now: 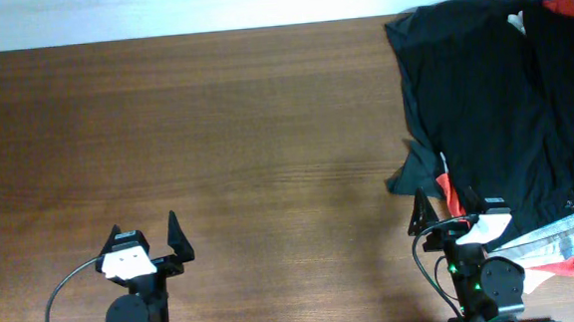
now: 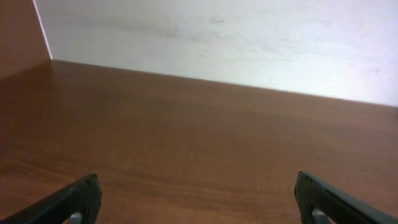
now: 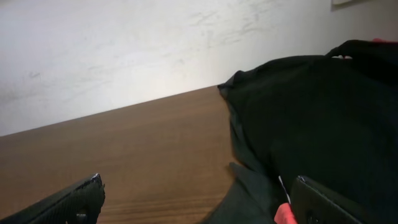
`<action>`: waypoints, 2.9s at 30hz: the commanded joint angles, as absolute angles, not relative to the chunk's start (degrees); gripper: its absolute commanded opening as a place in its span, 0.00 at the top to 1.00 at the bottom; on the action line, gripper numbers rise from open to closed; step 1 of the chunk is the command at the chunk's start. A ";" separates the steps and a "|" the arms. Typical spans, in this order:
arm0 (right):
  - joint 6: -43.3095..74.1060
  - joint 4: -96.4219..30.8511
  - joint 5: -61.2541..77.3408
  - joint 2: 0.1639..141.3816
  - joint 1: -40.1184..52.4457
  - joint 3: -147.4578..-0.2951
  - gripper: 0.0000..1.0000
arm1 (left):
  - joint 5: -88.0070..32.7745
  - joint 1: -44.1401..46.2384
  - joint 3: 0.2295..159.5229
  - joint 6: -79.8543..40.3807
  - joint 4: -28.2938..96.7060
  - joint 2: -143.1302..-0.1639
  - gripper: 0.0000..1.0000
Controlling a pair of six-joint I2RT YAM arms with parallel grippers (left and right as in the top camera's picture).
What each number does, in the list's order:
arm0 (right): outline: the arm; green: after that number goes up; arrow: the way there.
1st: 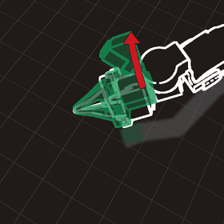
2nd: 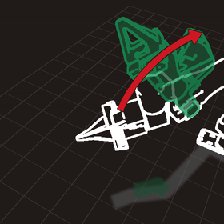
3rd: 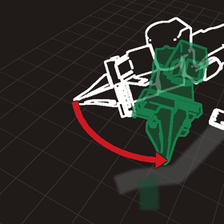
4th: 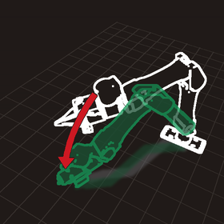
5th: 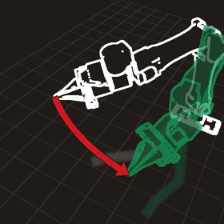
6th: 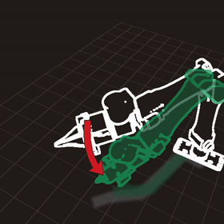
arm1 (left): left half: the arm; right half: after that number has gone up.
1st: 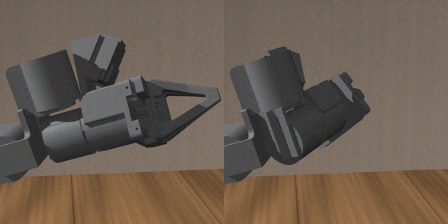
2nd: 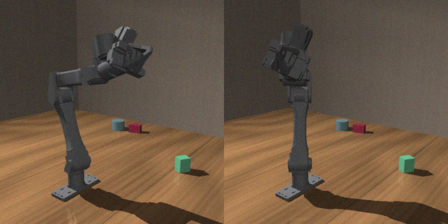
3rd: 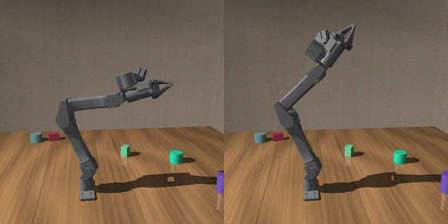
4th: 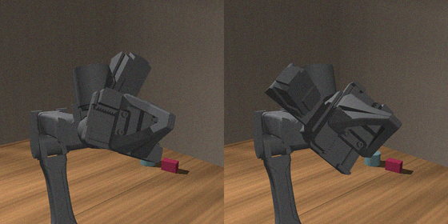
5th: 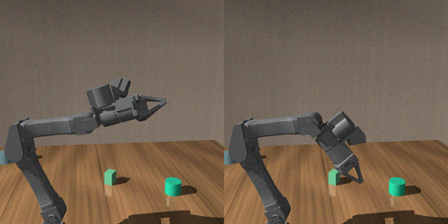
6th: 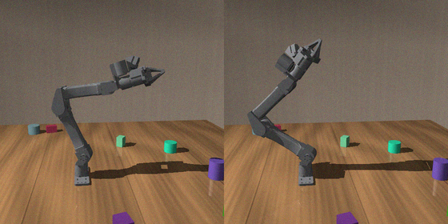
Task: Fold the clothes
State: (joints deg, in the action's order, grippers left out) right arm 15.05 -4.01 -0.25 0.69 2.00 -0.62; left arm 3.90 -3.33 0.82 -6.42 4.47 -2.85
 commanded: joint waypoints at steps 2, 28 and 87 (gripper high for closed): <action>15.33 2.31 0.19 0.73 1.85 -0.56 0.01 | 4.78 -3.53 0.54 -5.48 -0.54 -2.94 0.01; 1.93 -29.10 -15.29 105.78 -6.50 -65.06 0.42 | 0.80 -3.53 50.94 -1.67 31.62 -65.47 0.01; 9.30 -80.86 8.58 104.62 -2.28 -108.64 0.25 | 2.57 -9.52 75.53 -9.17 26.35 -90.52 1.00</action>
State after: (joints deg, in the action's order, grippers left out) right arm 9.06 -80.90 7.20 105.25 -2.70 -107.94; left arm -2.20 -1.08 71.61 -13.06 35.40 -91.55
